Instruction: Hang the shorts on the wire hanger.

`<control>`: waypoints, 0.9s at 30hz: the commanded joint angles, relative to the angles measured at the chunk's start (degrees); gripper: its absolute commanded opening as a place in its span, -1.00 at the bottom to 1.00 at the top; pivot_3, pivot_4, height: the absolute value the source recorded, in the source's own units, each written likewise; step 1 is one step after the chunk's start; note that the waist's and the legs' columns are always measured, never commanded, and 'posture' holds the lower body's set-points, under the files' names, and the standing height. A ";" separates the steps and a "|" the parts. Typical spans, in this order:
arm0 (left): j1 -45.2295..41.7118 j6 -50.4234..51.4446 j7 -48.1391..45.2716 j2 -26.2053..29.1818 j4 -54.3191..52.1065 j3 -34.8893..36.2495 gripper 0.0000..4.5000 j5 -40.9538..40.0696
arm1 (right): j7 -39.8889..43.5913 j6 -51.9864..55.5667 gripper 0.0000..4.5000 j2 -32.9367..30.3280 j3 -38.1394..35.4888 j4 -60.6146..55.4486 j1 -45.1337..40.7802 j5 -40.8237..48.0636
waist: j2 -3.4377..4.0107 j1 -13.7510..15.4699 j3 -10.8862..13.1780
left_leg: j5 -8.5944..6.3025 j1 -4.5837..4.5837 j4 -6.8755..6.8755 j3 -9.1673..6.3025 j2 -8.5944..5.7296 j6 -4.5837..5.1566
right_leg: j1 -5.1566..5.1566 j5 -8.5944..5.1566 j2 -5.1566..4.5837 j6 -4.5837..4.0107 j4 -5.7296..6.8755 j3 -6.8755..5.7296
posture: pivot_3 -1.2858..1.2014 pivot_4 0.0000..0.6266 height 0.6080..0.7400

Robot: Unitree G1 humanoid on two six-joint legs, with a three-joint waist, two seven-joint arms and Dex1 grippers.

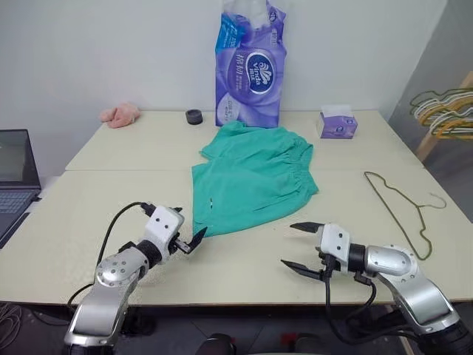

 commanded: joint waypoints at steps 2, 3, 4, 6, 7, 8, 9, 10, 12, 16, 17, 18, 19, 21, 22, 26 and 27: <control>-6.36 0.65 -4.96 2.32 6.21 -5.56 0.99 2.78 | 0.50 2.02 1.00 -0.34 -0.43 -3.83 -1.73 1.56 | -0.01 0.00 0.00 | 0.00 0.00 0.00 -0.01 0.00 0.00 | -0.01 0.01 0.01 0.00 0.00 -0.01 | 0.02 -1.00 1.00; -7.40 0.75 -6.10 2.74 7.49 -6.63 0.99 3.14 | 0.62 2.44 1.00 -0.45 -0.51 -4.25 -1.83 1.75 | -0.01 -0.08 0.01 | 0.00 -0.01 0.00 -0.02 0.00 0.00 | -0.01 0.01 0.01 0.00 0.00 -0.01 | 0.01 -1.00 1.00; -8.42 0.38 -6.73 3.16 8.80 -7.54 0.99 3.83 | 0.73 2.78 1.00 -0.56 -0.54 -4.61 -1.89 1.90 | -0.01 -0.19 0.01 | 0.00 -0.02 0.00 -0.01 0.00 0.00 | -0.03 0.01 0.02 0.00 -0.01 0.00 | 0.01 -1.00 1.00; -10.51 0.01 -8.07 3.89 11.13 -9.02 0.99 4.84 | 1.02 3.13 1.00 -0.87 -0.62 -5.20 -1.91 2.00 | -0.03 -0.44 0.00 | 0.00 -0.03 0.00 -0.01 0.00 0.00 | -0.03 0.02 0.02 -0.03 -0.03 0.00 | 0.00 -1.00 1.00; -11.65 -0.46 -8.53 4.18 12.45 -9.62 0.99 5.48 | 1.07 3.24 1.00 -0.99 -0.69 -5.36 -1.91 2.06 | -0.04 -0.65 -0.01 | 0.00 -0.03 0.00 -0.01 0.01 0.00 | -0.02 0.03 0.02 -0.04 -0.04 0.00 | 0.00 -1.00 1.00; -12.66 -1.03 -8.90 4.42 13.74 -10.12 0.99 6.05 | 1.11 3.23 1.00 -1.11 -0.77 -5.49 -1.83 2.08 | -0.04 -0.72 -0.01 | 0.00 -0.03 0.00 -0.01 0.00 0.00 | -0.02 0.03 0.01 -0.04 -0.04 0.00 | -0.01 -1.00 1.00; -13.95 -2.18 -9.34 4.69 15.59 -10.80 0.99 6.86 | 1.14 3.20 1.00 -1.23 -0.96 -5.52 -1.76 2.16 | -0.04 -0.85 -0.01 | 0.00 -0.02 0.00 -0.01 0.00 0.00 | -0.01 0.02 0.01 -0.03 -0.03 0.00 | -0.01 -1.00 1.00; -15.37 -3.81 -9.45 5.05 17.85 -11.60 0.99 8.19 | 1.05 3.01 1.00 -1.33 -1.21 -5.42 -1.66 2.11 | -0.05 -0.93 -0.01 | 0.00 -0.02 0.00 -0.02 0.01 0.00 | -0.01 0.01 0.01 -0.01 -0.03 0.00 | -0.02 -1.00 1.00; -17.36 -6.66 -9.73 5.42 21.26 -12.63 0.99 9.87 | 0.82 2.58 1.00 -1.47 -1.57 -5.13 -1.54 2.01 | -0.06 -1.10 -0.03 | 0.01 0.01 0.01 -0.03 0.01 0.00 | 0.00 0.01 0.01 0.01 -0.01 -0.02 | -0.02 -1.00 1.00; -20.70 -10.72 -9.66 4.97 27.03 -13.10 0.61 11.32 | 0.07 1.81 1.00 -1.43 -1.75 -4.30 -2.07 1.37 | -0.05 -1.61 -0.04 | 0.01 0.04 0.03 -0.02 0.02 0.00 | 0.03 0.03 0.01 0.06 0.02 0.00 | -0.03 -1.00 1.00; -21.33 -11.89 -9.89 5.01 28.19 -13.34 0.47 11.68 | -0.24 1.71 1.00 -1.32 -1.82 -4.13 -2.39 1.17 | -0.06 -1.74 -0.04 | 0.01 0.05 0.04 -0.02 0.02 0.00 | 0.03 0.03 0.01 0.06 0.03 0.01 | -0.03 -1.00 1.00; -21.78 -12.74 -10.07 4.99 29.07 -13.47 0.34 11.90 | -0.48 1.63 1.00 -1.25 -1.85 -3.99 -2.61 1.05 | -0.06 -1.87 -0.05 | 0.02 0.05 0.04 -0.02 0.02 0.00 | 0.02 0.04 0.02 0.07 0.03 0.01 | -0.03 -1.00 1.00; -22.06 -13.18 -10.42 4.93 29.62 -13.48 0.22 11.84 | -0.73 1.53 1.00 -1.20 -1.83 -3.78 -2.89 0.87 | -0.06 -2.14 -0.05 | 0.02 0.05 0.05 -0.02 0.02 0.00 | 0.02 0.04 0.02 0.07 0.04 0.01 | -0.03 -1.00 1.00; -22.85 -13.71 -11.25 4.77 30.62 -12.93 -0.07 11.28 | -2.00 0.35 1.00 -0.88 -1.59 -1.99 -4.40 -0.86 | -0.06 -2.74 -0.05 | 0.02 0.05 0.05 -0.03 0.02 0.00 | 0.02 0.04 0.02 0.07 0.03 0.01 | -0.03 -1.00 1.00; -23.10 -13.91 -11.54 4.71 30.96 -12.69 -0.21 11.09 | -2.47 -0.08 1.00 -0.78 -1.42 -1.24 -4.99 -1.55 | -0.07 -2.89 -0.05 | 0.02 0.04 0.05 -0.04 0.02 0.00 | 0.02 0.05 0.02 0.07 0.03 0.01 | -0.03 -1.00 1.00; -23.63 -13.77 -12.95 4.96 30.92 -11.26 -0.78 9.64 | -4.34 -3.17 1.00 0.01 0.21 3.56 -8.87 -5.73 | -0.07 -3.33 -0.05 | 0.02 0.04 0.05 -0.04 0.02 0.00 | 0.00 0.05 0.02 0.07 0.04 0.03 | -0.03 -1.00 1.00; -23.79 -12.41 -13.92 5.12 29.82 -9.78 -0.91 7.71 | -5.77 -5.70 1.00 0.11 2.14 8.04 -12.12 -10.03 | -0.07 -3.41 -0.05 | 0.02 0.03 0.05 -0.03 0.02 -0.01 | -0.01 0.05 0.02 0.06 0.03 0.03 | -0.04 -1.00 1.00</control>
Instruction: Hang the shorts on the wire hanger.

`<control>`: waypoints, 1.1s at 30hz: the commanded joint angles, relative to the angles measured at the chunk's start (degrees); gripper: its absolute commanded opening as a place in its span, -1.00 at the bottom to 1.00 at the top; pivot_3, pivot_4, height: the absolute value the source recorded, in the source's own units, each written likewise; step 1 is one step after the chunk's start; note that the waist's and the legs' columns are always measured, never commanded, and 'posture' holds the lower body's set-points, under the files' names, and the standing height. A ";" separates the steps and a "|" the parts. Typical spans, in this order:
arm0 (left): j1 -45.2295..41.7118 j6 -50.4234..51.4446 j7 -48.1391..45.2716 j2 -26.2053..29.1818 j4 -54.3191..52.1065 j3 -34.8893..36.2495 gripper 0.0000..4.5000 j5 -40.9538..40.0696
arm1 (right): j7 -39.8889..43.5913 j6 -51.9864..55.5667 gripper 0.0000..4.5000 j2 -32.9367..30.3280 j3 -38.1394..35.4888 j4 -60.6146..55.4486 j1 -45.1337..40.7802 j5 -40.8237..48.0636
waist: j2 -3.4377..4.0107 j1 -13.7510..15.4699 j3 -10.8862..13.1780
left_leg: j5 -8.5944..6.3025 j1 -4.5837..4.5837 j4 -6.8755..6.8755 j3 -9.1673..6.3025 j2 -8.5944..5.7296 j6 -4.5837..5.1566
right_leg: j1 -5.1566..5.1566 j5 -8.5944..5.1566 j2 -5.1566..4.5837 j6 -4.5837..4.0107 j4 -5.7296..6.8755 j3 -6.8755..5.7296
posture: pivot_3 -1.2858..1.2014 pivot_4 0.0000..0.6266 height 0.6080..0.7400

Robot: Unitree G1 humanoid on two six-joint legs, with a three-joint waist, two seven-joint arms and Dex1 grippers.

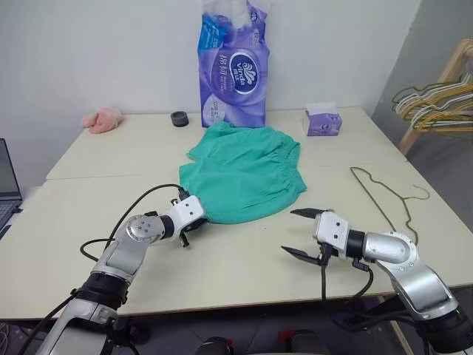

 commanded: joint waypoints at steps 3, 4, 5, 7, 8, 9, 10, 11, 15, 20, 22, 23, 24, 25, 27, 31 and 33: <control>-2.37 5.25 -3.19 1.40 -4.16 7.29 -0.99 -6.85 | -7.87 -12.90 1.00 1.10 7.23 18.92 -14.98 -18.03 | -0.04 -1.14 0.04 | 0.01 -0.02 0.03 0.02 0.00 0.00 | -0.04 0.03 0.00 -0.03 0.05 0.02 | -0.03 -1.00 1.00; -2.74 6.27 -3.49 1.64 -4.96 8.19 -0.99 -7.66 | -9.12 -15.17 1.00 1.56 8.36 22.50 -17.37 -20.07 | -0.03 -1.22 0.04 | 0.02 -0.01 0.05 0.01 0.00 0.01 | -0.03 0.05 0.01 -0.03 0.06 0.03 | -0.02 -1.00 1.00; -2.99 7.23 -3.73 1.78 -5.68 8.86 -0.99 -8.30 | -10.12 -17.28 1.00 2.04 9.22 25.49 -19.26 -21.49 | -0.04 -1.29 0.04 | 0.02 -0.02 0.04 0.00 0.00 0.00 | -0.05 0.09 0.01 -0.10 0.06 0.02 | -0.02 -1.00 1.00; -3.49 9.43 -4.50 2.26 -7.39 10.31 -0.99 -9.89 | -13.62 -21.82 1.00 3.25 11.39 32.52 -23.71 -25.78 | -0.04 -1.65 0.03 | 0.04 -0.02 -0.01 -0.03 0.01 -0.04 | -0.06 0.18 0.03 -0.31 0.03 0.01 | -0.02 -1.00 1.00; -3.74 10.57 -4.79 2.55 -8.27 11.01 -0.99 -10.69 | -15.55 -24.04 1.00 3.91 12.63 36.42 -26.00 -28.10 | -0.04 -1.84 0.03 | 0.15 -0.02 -0.01 -0.02 0.01 -0.22 | -0.07 0.19 0.03 -0.32 0.04 0.02 | -0.01 -1.00 1.00; -3.99 11.47 -5.03 2.81 -9.06 11.62 -0.99 -11.34 | -17.48 -26.17 1.00 4.50 13.88 40.13 -28.08 -30.36 | -0.06 -2.05 0.02 | 0.16 -0.05 -0.02 -0.02 0.00 -0.24 | -0.08 0.19 0.02 -0.34 0.01 0.03 | -0.01 -1.00 1.00; -4.21 12.31 -5.19 3.00 -9.78 12.11 -0.99 -11.97 | -18.94 -28.11 1.00 5.03 15.01 43.41 -29.86 -32.19 | -0.06 -2.36 0.02 | 0.16 -0.06 -0.01 -0.01 0.00 -0.25 | -0.10 0.20 0.01 -0.35 0.00 0.06 | -0.01 -1.00 1.00; -4.42 13.08 -5.25 3.10 -10.44 12.54 -0.99 -12.44 | -19.79 -29.66 1.00 5.62 15.87 46.27 -31.28 -33.32 | -0.07 -2.53 0.01 | 0.16 -0.07 -0.01 -0.03 -0.03 -0.26 | -0.13 0.21 -0.04 -0.35 0.00 0.11 | 0.00 -1.00 1.00; -5.19 15.96 -5.26 3.05 -13.01 14.07 -0.99 -14.70 | -24.90 -32.92 1.00 9.52 17.73 56.49 -36.40 -36.71 | -0.11 -3.02 -0.01 | 0.15 -0.19 -0.07 -0.06 -0.09 -0.26 | -0.29 0.22 -0.10 -0.37 -0.05 0.19 | 0.01 -1.00 1.00; -5.00 18.25 -5.40 3.79 -15.46 15.44 -1.00 -16.20 | -31.59 -33.29 0.82 15.58 18.67 69.64 -42.20 -39.32 | -0.11 -4.33 -0.01 | 0.15 -0.13 -0.06 -0.07 -0.05 -0.27 | -0.31 0.26 -0.06 -0.43 0.08 0.26 | 0.01 -1.00 1.00; -4.83 18.92 -5.42 4.07 -15.87 16.14 -1.00 -16.73 | -33.34 -33.40 0.58 16.96 18.33 73.10 -43.50 -39.38 | -0.12 -4.45 -0.02 | 0.16 -0.10 -0.05 -0.10 -0.04 -0.27 | -0.30 0.27 -0.05 -0.45 0.10 0.26 | 0.02 -1.00 1.00; -4.71 19.08 -5.53 4.37 -16.02 16.42 -1.00 -16.97 | -34.25 -33.52 0.42 17.40 18.62 74.51 -44.18 -39.83 | -0.11 -4.45 -0.02 | 0.16 -0.10 -0.05 -0.11 -0.04 -0.27 | -0.29 0.28 -0.05 -0.46 0.11 0.26 | 0.02 -1.00 1.00; -4.51 19.03 -5.49 4.79 -16.00 16.76 -1.00 -17.03 | -35.13 -33.69 0.26 17.88 18.69 75.94 -44.78 -39.96 | -0.12 -4.45 -0.02 | 0.16 -0.10 -0.05 -0.11 -0.04 -0.27 | -0.30 0.28 -0.05 -0.46 0.10 0.26 | 0.02 -1.00 1.00; -4.28 18.89 -5.47 5.36 -15.78 17.23 -1.00 -17.07 | -36.01 -33.71 0.12 18.38 18.66 77.36 -45.37 -40.07 | -0.11 -4.47 -0.02 | 0.16 -0.11 -0.05 -0.11 -0.04 -0.27 | -0.31 0.28 -0.05 -0.46 0.10 0.26 | 0.02 -1.00 1.00; -3.71 18.58 -5.66 6.56 -15.27 18.28 -1.00 -17.33 | -37.39 -34.03 -0.18 19.11 18.71 79.68 -46.37 -40.36 | -0.11 -4.52 -0.02 | 0.16 -0.11 -0.06 -0.11 -0.05 -0.27 | -0.33 0.28 -0.04 -0.47 0.10 0.28 | 0.02 -1.00 1.00; -3.08 18.59 -6.03 8.19 -14.78 19.98 -1.00 -18.16 | -37.58 -35.36 -0.84 19.99 18.35 82.00 -47.50 -39.83 | -0.11 -4.63 -0.02 | 0.16 -0.11 -0.07 -0.10 -0.05 -0.27 | -0.36 0.28 -0.04 -0.47 0.11 0.31 | 0.03 -1.00 1.00; -2.21 17.94 -6.93 9.13 -14.56 20.12 -1.00 -18.09 | -36.29 -36.33 -1.00 19.97 17.89 82.06 -47.96 -39.14 | -0.11 -4.63 -0.02 | 0.16 -0.11 -0.07 -0.10 -0.05 -0.27 | -0.36 0.28 -0.04 -0.47 0.12 0.30 | 0.03 -1.00 1.00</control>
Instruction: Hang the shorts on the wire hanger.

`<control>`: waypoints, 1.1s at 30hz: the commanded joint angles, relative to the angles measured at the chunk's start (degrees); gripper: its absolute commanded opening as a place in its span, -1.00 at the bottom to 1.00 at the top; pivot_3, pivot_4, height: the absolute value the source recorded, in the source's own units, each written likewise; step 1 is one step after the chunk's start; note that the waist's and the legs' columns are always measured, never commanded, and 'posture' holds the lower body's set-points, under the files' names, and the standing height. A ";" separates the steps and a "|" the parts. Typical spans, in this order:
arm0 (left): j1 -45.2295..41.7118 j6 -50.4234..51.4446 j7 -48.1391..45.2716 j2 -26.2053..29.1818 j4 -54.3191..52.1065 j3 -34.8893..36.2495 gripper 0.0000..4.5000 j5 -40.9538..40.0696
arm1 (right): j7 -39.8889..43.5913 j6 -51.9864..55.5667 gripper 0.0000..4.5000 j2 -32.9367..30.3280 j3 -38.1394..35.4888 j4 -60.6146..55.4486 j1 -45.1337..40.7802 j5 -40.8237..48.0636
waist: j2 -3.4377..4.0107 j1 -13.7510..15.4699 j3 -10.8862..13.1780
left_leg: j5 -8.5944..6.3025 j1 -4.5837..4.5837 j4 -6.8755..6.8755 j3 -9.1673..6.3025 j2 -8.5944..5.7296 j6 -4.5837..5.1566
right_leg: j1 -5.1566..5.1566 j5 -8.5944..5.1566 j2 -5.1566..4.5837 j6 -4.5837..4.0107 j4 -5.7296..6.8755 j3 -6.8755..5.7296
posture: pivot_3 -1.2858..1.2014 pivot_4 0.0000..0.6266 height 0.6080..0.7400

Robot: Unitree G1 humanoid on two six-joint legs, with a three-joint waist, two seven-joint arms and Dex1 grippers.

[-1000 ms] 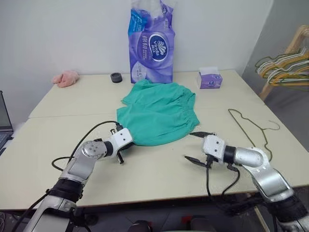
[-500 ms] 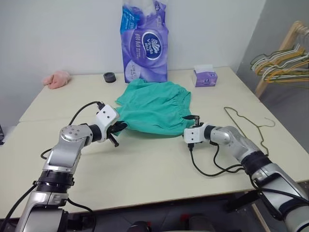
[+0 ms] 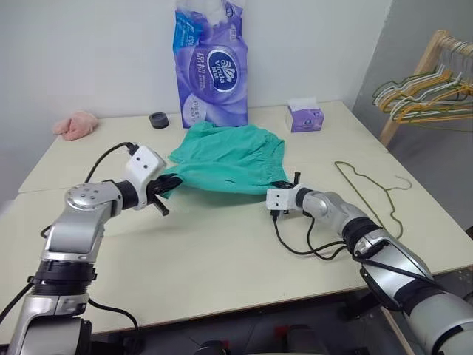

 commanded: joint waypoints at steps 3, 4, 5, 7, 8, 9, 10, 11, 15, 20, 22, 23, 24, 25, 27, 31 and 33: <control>4.37 -3.48 -5.26 4.62 -1.99 0.40 -1.00 -0.36 | 4.85 -4.06 -1.00 -1.06 -1.86 -0.96 -2.57 2.83 | 0.02 -0.35 0.00 | 0.00 0.00 0.00 0.00 0.00 0.00 | 0.00 0.00 0.00 0.00 0.03 0.01 | 0.03 -1.00 1.00; 6.23 -4.17 -7.01 5.76 -2.92 -0.46 -1.00 -0.23 | 6.77 -4.92 -1.00 -1.69 -2.09 -1.74 -2.42 3.47 | 0.02 -0.54 0.00 | 0.00 0.00 0.00 0.01 0.00 0.00 | 0.00 0.00 0.00 0.00 0.02 0.01 | 0.03 -1.00 1.00; 9.22 -5.27 -10.18 7.55 -4.74 -1.77 -1.00 -0.33 | 10.20 -6.03 -1.00 -2.70 -2.41 -3.39 -1.91 4.71 | 0.02 -0.86 0.00 | 0.00 0.00 -0.01 0.01 0.00 0.00 | 0.00 0.00 0.00 0.00 0.01 0.02 | 0.03 -1.00 1.00; 14.49 -5.65 -15.35 10.47 -8.41 -3.54 -1.00 -1.31 | 17.62 -7.87 -1.00 -4.65 -3.01 -8.07 -0.09 7.76 | 0.04 -1.18 0.01 | -0.01 -0.02 -0.02 0.02 -0.01 0.01 | 0.00 0.00 -0.01 0.00 -0.03 0.03 | 0.02 -1.00 1.00; 16.58 -5.57 -17.07 11.57 -9.79 -4.05 -1.00 -1.74 | 21.75 -8.29 -1.00 -5.71 -2.97 -11.32 1.32 9.51 | 0.04 -1.17 0.01 | -0.02 -0.02 -0.04 0.02 -0.01 0.02 | -0.01 0.00 -0.01 0.00 -0.04 0.03 | 0.02 -1.00 1.00; 18.12 -5.62 -18.02 12.40 -10.58 -4.49 -1.00 -1.71 | 25.55 -8.23 -1.00 -6.81 -2.86 -15.08 2.96 11.22 | 0.04 -1.11 0.01 | -0.02 -0.03 -0.05 0.00 0.00 0.03 | -0.01 0.00 -0.01 0.00 -0.06 0.01 | 0.02 -1.00 1.00; 19.53 -5.93 -18.79 13.19 -11.10 -4.96 -1.00 -1.36 | 29.33 -7.64 -1.00 -7.96 -2.83 -19.34 4.84 13.15 | 0.04 -1.04 0.01 | -0.03 -0.03 -0.06 -0.02 0.00 0.03 | 0.01 -0.01 -0.01 -0.01 -0.05 -0.01 | 0.02 -1.00 1.00; 20.51 -6.20 -19.23 13.72 -11.48 -5.12 -1.00 -1.10 | 31.96 -6.72 -1.00 -8.77 -2.96 -22.80 6.34 14.49 | 0.03 -0.98 0.01 | -0.03 -0.03 -0.05 -0.05 0.02 0.04 | 0.01 -0.01 0.00 -0.01 -0.05 -0.04 | 0.01 -1.00 1.00; 28.45 -5.14 -25.27 18.00 -16.52 -5.42 -1.00 -3.36 | 45.48 0.18 -1.00 -14.91 -2.26 -45.83 16.12 21.17 | 0.12 -0.69 0.06 | -0.16 -0.01 -0.01 -0.05 0.07 0.29 | 0.06 -0.02 0.03 0.01 0.02 -0.04 | 0.00 -1.00 1.00; 33.22 -5.48 -28.65 20.99 -18.99 -3.56 -1.00 -5.23 | 54.15 9.29 -1.00 -20.63 -2.06 -62.28 23.45 23.95 | 0.15 0.14 0.07 | -0.18 0.08 0.01 0.04 0.24 0.33 | 0.11 -0.02 0.19 0.02 0.08 -0.02 | 0.00 -1.00 1.00; 33.77 -5.34 -29.02 21.11 -19.26 -3.31 -1.00 -5.76 | 56.84 12.28 -1.00 -22.59 -2.00 -66.55 25.51 24.86 | 0.16 0.98 0.08 | -0.18 0.09 0.03 0.12 0.49 0.32 | 0.12 -0.01 0.42 0.00 0.04 -0.05 | 0.00 -1.00 1.00; 34.24 -5.27 -29.30 21.13 -19.63 -3.19 -1.00 -6.02 | 57.84 13.52 -1.00 -23.36 -2.04 -68.11 26.25 25.15 | 0.16 1.54 0.08 | -0.18 0.09 0.03 0.22 0.59 0.32 | 0.13 -0.01 0.52 -0.01 0.04 -0.07 | 0.00 -1.00 1.00; 34.78 -5.14 -29.34 20.92 -20.13 -3.12 -1.00 -6.31 | 58.45 14.23 -1.00 -23.93 -2.16 -69.17 26.74 25.32 | 0.16 1.87 0.08 | -0.18 0.10 0.04 0.27 0.72 0.32 | 0.13 -0.02 0.66 -0.02 0.03 -0.09 | 0.00 -1.00 1.00; 35.25 -4.93 -29.34 20.71 -20.58 -3.17 -1.00 -6.58 | 59.08 14.84 -1.00 -24.41 -2.21 -70.01 27.12 25.56 | 0.17 2.05 0.09 | -0.18 0.11 0.04 0.30 0.81 0.32 | 0.13 -0.03 0.77 -0.03 0.03 -0.09 | 0.00 -1.00 1.00; 35.91 -4.79 -29.30 20.62 -21.19 -3.51 -1.00 -6.76 | 59.48 15.69 -1.00 -24.67 -2.35 -70.86 27.49 25.62 | 0.19 2.20 0.10 | -0.18 0.13 0.04 0.35 0.96 0.32 | 0.12 0.00 0.94 -0.12 0.04 -0.11 | 0.00 -1.00 1.00; 35.89 -0.74 -28.15 19.55 -22.98 -4.59 -1.00 -8.70 | 62.11 17.94 -1.00 -25.09 -1.78 -71.39 27.63 26.25 | 0.20 2.22 0.11 | -0.18 0.17 0.04 0.36 1.09 0.32 | 0.12 0.09 1.12 -0.26 0.06 -0.10 | 0.00 -1.00 1.00; 35.68 1.19 -27.68 19.21 -23.76 -4.49 -0.79 -9.59 | 63.14 17.72 -0.82 -25.97 -1.96 -72.04 27.51 26.16 | 0.22 2.22 0.12 | -0.18 0.18 0.06 0.36 1.11 0.32 | 0.12 0.10 1.14 -0.27 0.07 -0.10 | 0.00 -1.00 1.00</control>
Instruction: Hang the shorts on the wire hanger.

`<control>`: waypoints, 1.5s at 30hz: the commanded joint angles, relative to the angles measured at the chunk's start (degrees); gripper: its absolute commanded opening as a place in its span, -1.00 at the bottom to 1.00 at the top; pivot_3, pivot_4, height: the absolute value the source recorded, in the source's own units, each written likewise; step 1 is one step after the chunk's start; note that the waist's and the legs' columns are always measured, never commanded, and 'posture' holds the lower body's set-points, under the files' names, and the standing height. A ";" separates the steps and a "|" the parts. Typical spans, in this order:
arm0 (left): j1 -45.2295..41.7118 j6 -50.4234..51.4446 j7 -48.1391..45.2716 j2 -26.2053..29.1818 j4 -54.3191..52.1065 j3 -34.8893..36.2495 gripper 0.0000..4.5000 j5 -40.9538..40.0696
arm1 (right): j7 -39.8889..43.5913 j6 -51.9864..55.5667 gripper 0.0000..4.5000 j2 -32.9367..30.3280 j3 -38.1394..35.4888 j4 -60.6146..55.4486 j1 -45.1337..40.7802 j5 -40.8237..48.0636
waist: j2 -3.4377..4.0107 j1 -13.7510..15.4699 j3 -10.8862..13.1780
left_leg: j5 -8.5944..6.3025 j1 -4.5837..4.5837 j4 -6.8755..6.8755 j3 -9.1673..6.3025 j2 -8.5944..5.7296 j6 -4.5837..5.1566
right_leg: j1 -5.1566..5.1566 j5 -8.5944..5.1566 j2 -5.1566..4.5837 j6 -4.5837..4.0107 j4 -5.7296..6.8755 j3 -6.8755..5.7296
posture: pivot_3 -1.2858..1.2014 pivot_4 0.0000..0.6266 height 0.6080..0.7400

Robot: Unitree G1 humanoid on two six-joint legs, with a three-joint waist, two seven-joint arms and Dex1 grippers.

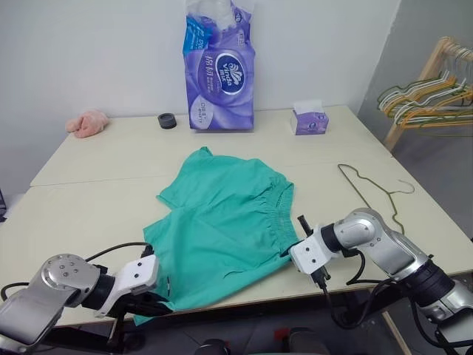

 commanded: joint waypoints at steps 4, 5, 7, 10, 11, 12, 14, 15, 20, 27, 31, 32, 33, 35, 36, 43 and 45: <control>0.87 2.88 0.21 0.36 -4.08 0.66 -0.33 -2.49 | 5.31 0.86 -0.30 -4.12 -1.34 -5.63 0.10 3.28 | 0.02 0.02 0.01 | 0.00 -0.01 0.00 0.01 0.02 0.00 | -0.01 0.03 0.02 -0.05 -0.04 0.01 | 0.00 -1.00 1.00; 1.32 2.72 0.12 0.51 -4.40 0.73 -0.18 -2.31 | 6.09 1.23 -0.12 -4.88 -1.63 -6.51 0.26 4.17 | 0.02 0.06 0.01 | 0.00 -0.01 0.00 0.02 0.03 0.00 | -0.01 0.05 0.03 -0.10 -0.06 0.01 | 0.00 -1.00 1.00; 2.08 2.18 -0.06 0.75 -4.77 0.98 0.09 -1.94 | 7.83 3.17 0.17 -6.81 -3.03 -8.99 0.80 7.06 | 0.03 0.16 0.02 | 0.00 -0.02 -0.01 0.05 0.05 0.00 | -0.01 0.14 0.05 -0.25 -0.11 0.02 | 0.00 -1.00 1.00; 1.77 1.98 -0.24 0.03 -5.87 2.30 0.51 -3.50 | 8.69 10.35 0.66 -10.22 -9.12 -13.60 2.72 15.32 | 0.05 0.64 0.04 | -0.01 -0.05 -0.01 0.10 0.08 0.00 | -0.01 0.14 0.05 -0.25 -0.13 0.03 | 0.00 -1.00 1.00; 0.96 2.36 0.12 -0.64 -6.35 2.68 0.63 -4.43 | 7.84 13.20 0.80 -10.64 -11.42 -14.28 3.28 17.72 | 0.05 0.82 0.05 | -0.01 -0.05 -0.01 0.15 0.09 0.00 | -0.01 0.14 0.05 -0.25 -0.13 0.04 | -0.01 -1.00 1.00; 0.23 2.73 0.66 -1.37 -6.64 2.94 0.78 -5.32 | 6.83 15.93 0.81 -10.81 -13.45 -14.73 3.74 19.76 | 0.05 1.04 0.05 | -0.01 -0.04 -0.01 0.23 0.13 0.00 | -0.01 0.14 0.05 -0.25 -0.13 0.05 | -0.01 -1.00 1.00; -2.44 3.41 3.10 -4.35 -6.96 3.45 0.99 -7.45 | 3.31 21.31 0.81 -10.09 -17.92 -14.40 4.45 22.84 | 0.03 1.43 0.04 | -0.01 -0.03 0.01 0.30 0.29 -0.01 | 0.01 0.14 0.17 -0.24 -0.14 0.04 | -0.01 -1.00 1.00; -5.24 4.83 5.94 -7.66 -7.06 3.99 0.99 -9.97 | -0.01 24.30 0.81 -8.83 -21.29 -13.39 4.81 24.46 | 0.05 1.54 0.04 | -0.01 -0.02 0.01 0.34 0.43 -0.01 | 0.02 0.14 0.27 -0.23 -0.16 0.03 | -0.02 -1.00 1.00; -17.73 7.27 20.97 -22.05 -6.54 2.98 0.99 -11.12 | -19.90 36.45 0.81 -0.65 -34.96 -9.07 7.07 26.34 | -0.03 2.74 -0.01 | 0.01 -0.01 0.26 0.31 0.66 -0.03 | 0.08 0.31 0.53 -0.37 -0.08 -0.02 | -0.04 -1.00 1.00; -32.00 7.45 28.28 -29.52 -1.78 -4.19 0.99 -5.60 | -45.15 41.97 0.81 7.65 -44.58 1.73 9.37 19.76 | 0.00 2.44 -0.11 | 0.00 -0.09 0.59 0.56 0.61 -0.05 | 0.07 0.51 0.54 -0.56 -0.12 0.21 | -0.07 -1.00 1.00; -36.44 8.33 24.00 -28.95 1.07 -8.41 0.99 -5.44 | -51.58 43.12 0.81 7.77 -46.40 14.39 4.03 18.58 | 0.17 0.90 -0.12 | -0.01 -0.05 0.60 0.95 0.60 -0.03 | 0.06 0.55 0.54 -0.48 -0.17 0.51 | -0.08 -1.00 1.00; -37.14 8.27 22.55 -28.42 1.58 -9.33 0.99 -5.40 | -51.85 43.06 0.81 7.51 -46.13 17.09 2.82 18.48 | 0.19 0.30 -0.13 | -0.01 -0.06 0.59 1.05 0.60 -0.03 | 0.00 0.56 0.54 -0.47 -0.17 0.58 | -0.08 -1.00 1.00; -37.68 8.73 21.03 -27.71 1.89 -10.19 0.99 -5.56 | -51.95 42.15 0.81 7.05 -45.54 19.50 1.87 17.96 | 0.21 -0.37 -0.13 | -0.01 -0.05 0.58 1.09 0.61 -0.02 | -0.02 0.56 0.55 -0.47 -0.16 0.63 | -0.08 -1.00 1.00; -38.94 8.56 18.96 -26.79 2.93 -11.35 0.99 -5.19 | -51.81 40.18 0.81 6.10 -44.45 25.43 -0.62 16.99 | 0.25 -1.47 -0.14 | -0.09 -0.05 0.55 1.18 0.61 0.13 | -0.07 0.55 0.57 -0.48 -0.19 0.73 | -0.08 -1.00 1.00; -39.61 8.36 18.51 -26.60 3.65 -11.61 0.99 -4.81 | -51.31 39.27 0.81 5.72 -43.97 28.64 -2.02 16.72 | 0.25 -2.05 -0.14 | -0.18 -0.04 0.56 1.26 0.63 0.29 | -0.08 0.55 0.59 -0.48 -0.19 0.83 | -0.09 -1.00 1.00; -41.98 6.58 17.52 -26.56 6.62 -12.14 0.99 -2.69 | -48.00 34.22 0.81 4.87 -40.78 48.44 -11.29 15.41 | 0.25 -4.51 -0.14 | -0.32 -0.01 0.61 1.51 0.60 0.51 | -0.10 0.56 0.59 -0.43 -0.31 1.14 | -0.08 -1.00 1.00; -42.06 6.38 17.07 -26.41 6.57 -12.11 0.99 -2.51 | -46.40 31.60 0.81 4.83 -38.37 53.75 -13.97 13.74 | 0.25 -5.01 -0.14 | -0.32 0.00 0.61 1.54 0.60 0.52 | -0.10 0.56 0.59 -0.43 -0.32 1.17 | -0.08 -1.00 1.00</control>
